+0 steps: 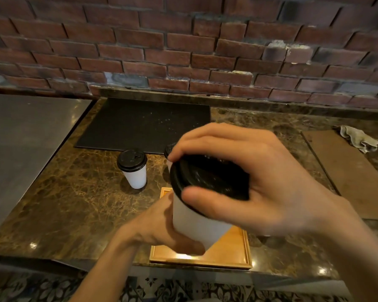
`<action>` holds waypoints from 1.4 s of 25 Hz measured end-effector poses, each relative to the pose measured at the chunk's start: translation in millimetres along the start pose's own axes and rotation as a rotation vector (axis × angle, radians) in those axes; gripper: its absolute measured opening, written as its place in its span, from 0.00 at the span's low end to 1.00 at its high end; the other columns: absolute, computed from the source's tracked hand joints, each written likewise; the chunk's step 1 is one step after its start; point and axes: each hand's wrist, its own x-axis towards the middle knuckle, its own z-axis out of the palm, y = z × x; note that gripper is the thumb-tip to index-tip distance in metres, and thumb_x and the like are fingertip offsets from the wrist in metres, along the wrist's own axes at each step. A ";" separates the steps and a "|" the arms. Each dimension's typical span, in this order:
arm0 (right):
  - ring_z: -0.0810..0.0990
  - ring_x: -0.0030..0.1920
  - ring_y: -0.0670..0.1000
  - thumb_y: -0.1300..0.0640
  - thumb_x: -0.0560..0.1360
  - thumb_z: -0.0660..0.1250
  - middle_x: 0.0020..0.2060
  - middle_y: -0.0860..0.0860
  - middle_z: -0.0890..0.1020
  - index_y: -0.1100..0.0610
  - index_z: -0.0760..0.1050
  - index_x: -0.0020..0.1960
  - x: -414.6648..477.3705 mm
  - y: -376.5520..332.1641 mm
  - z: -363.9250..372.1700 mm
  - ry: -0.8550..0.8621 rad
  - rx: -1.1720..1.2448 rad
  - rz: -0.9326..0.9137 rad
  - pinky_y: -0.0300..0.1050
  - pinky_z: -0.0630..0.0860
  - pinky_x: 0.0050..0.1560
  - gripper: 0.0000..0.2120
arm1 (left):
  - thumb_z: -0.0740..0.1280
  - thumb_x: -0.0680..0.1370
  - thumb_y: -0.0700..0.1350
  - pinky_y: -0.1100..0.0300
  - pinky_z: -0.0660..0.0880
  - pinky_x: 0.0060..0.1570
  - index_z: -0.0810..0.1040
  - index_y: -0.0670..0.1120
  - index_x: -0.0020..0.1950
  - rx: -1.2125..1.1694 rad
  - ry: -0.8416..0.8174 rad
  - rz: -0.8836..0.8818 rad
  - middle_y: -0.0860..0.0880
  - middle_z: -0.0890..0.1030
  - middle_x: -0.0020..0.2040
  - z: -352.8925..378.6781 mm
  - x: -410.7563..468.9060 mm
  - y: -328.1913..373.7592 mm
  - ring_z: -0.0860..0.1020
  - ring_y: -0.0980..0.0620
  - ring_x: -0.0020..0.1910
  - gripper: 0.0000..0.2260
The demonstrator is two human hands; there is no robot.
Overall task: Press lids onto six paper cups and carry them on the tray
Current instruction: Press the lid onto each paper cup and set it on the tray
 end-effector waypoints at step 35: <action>0.77 0.49 0.44 0.35 0.73 0.63 0.48 0.40 0.79 0.46 0.76 0.60 23.0 17.1 3.5 0.297 -0.172 0.280 0.47 0.78 0.49 0.21 | 0.77 0.58 0.49 0.70 0.76 0.35 0.74 0.57 0.52 -0.153 0.592 0.171 0.62 0.81 0.46 13.5 31.3 23.2 0.80 0.63 0.46 0.25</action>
